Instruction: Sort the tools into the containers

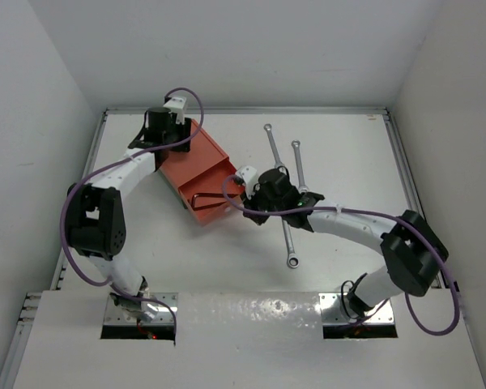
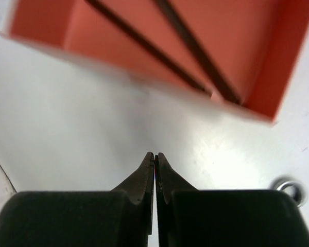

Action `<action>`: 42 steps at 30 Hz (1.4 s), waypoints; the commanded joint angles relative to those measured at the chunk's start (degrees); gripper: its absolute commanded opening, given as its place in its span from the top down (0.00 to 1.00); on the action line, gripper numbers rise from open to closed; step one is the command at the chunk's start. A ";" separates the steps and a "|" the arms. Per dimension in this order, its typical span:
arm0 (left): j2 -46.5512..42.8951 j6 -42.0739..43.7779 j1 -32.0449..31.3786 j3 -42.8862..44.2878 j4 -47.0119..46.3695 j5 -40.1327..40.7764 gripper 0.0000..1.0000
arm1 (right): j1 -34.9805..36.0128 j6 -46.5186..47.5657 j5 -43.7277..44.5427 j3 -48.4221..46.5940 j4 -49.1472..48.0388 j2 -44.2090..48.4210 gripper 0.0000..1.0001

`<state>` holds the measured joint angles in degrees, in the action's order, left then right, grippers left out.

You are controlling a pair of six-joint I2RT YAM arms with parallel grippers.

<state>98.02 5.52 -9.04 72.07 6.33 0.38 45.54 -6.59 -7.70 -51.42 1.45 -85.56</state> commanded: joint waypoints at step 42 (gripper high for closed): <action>2.27 -0.25 -0.37 -7.83 5.01 -3.37 0.54 | -0.10 -3.95 6.91 -21.17 -30.29 -29.66 1.00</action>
<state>97.43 5.56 -9.02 67.44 -1.65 -0.93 45.45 -9.30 -0.97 -69.34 -26.09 -115.77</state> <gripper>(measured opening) 0.463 0.002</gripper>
